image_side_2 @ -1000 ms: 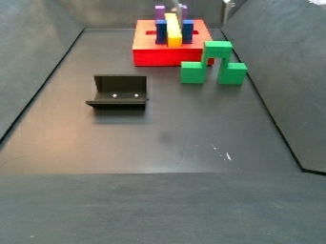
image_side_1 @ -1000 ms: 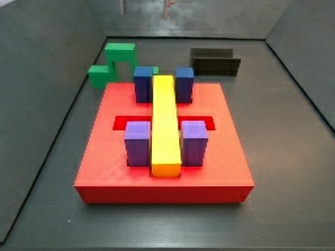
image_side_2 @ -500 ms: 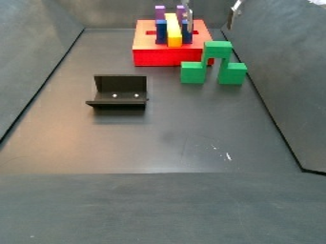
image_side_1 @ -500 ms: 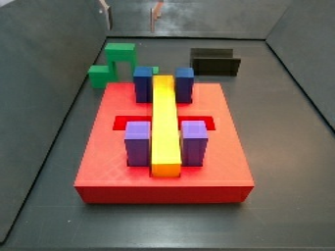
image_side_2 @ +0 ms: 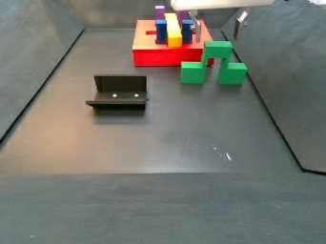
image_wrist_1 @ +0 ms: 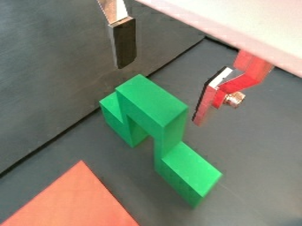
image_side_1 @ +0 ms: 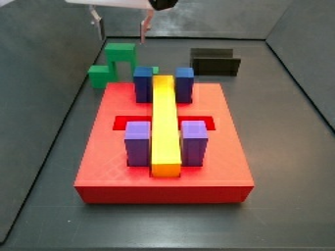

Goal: Pick up the green object. Move up. Move to above the board. Insert the green object.
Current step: Pick up the green object.

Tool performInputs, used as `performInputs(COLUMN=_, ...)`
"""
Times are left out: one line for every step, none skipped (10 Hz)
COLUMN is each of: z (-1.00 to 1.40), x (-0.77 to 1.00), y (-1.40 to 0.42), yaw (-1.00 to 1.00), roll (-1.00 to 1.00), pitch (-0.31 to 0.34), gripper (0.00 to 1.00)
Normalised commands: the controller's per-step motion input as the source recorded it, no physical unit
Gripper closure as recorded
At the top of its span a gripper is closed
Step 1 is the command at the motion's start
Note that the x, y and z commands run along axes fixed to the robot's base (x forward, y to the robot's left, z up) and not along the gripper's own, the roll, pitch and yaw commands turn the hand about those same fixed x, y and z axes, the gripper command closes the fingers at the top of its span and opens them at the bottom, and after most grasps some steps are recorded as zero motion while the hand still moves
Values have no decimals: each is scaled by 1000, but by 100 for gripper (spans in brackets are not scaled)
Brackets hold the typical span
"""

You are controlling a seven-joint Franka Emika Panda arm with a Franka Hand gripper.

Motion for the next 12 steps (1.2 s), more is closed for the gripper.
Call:
performInputs(z=-146, x=-177, y=-43, yaw=0, roll=23, pitch=-60, gripper=0)
performInputs(z=-97, x=0, y=-100, yaw=0, roll=0, pitch=-60, gripper=0)
performInputs(z=-91, x=6, y=-131, yaw=0, roll=0, pitch=-60, gripper=0)
performInputs(z=-149, x=0, y=-109, yaw=0, roll=0, pitch=-66, gripper=0)
performInputs(z=-189, x=0, y=-89, yaw=0, roll=0, pitch=-83, gripper=0)
performInputs(z=-246, x=-20, y=-3, yaw=-37, roll=0, pitch=-100, gripper=0)
performInputs(z=-237, x=-23, y=0, yaw=-111, roll=10, pitch=-90, gripper=0)
performInputs(z=-177, x=0, y=0, yaw=-129, roll=0, pitch=-64, gripper=0)
performInputs(z=-151, x=0, y=0, yaw=-131, roll=1, pitch=-53, gripper=0)
performInputs(z=-160, x=0, y=11, yaw=-220, roll=53, pitch=-20, gripper=0)
performInputs(z=-126, x=0, y=11, yaw=-266, roll=79, pitch=0, gripper=0)
performInputs(z=-74, x=0, y=0, yaw=-220, roll=70, pitch=0, gripper=0)
